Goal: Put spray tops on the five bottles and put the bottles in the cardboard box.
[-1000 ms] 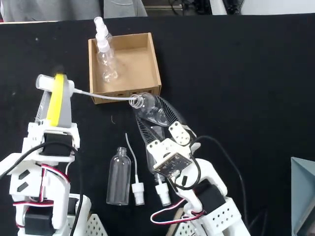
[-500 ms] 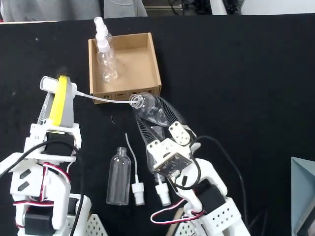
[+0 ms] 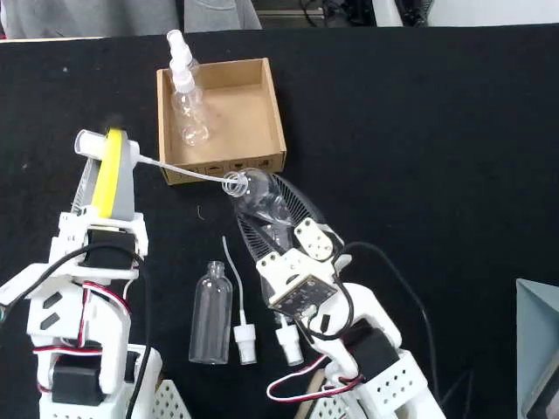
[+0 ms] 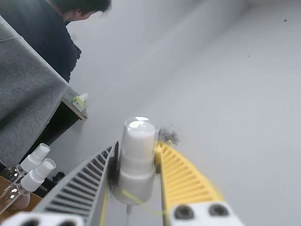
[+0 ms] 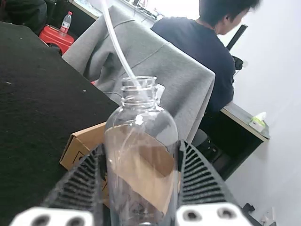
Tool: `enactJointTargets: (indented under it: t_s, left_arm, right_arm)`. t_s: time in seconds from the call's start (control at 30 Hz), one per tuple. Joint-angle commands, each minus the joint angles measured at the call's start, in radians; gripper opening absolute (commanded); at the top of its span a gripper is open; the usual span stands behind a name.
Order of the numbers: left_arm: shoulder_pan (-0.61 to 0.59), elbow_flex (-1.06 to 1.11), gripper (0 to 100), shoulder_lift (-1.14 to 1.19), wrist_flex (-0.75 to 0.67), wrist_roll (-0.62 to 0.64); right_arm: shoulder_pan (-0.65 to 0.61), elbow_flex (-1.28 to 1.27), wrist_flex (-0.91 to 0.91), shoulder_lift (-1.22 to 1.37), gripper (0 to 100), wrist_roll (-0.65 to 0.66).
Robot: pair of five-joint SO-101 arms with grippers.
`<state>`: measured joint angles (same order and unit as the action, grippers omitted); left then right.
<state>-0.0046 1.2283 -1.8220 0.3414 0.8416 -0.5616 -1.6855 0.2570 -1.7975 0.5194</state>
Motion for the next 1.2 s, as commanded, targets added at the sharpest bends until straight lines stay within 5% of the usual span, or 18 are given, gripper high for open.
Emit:
enactJointTargets:
  t_s: [0.0,0.3,1.17]
  left_arm:
    - [0.022,-0.007,3,0.000,-0.038,-0.002]
    - [0.216,0.033,3,-0.002,-0.032,-0.095]
    - [0.377,0.117,3,0.000,-0.032,-0.146]
  right_arm:
    - [-0.025,0.001,0.003,-0.036,5.3,0.006]
    - [-0.025,0.001,0.003,-0.036,5.3,0.006]
    - [-0.025,0.001,-0.005,-0.042,5.3,0.005]
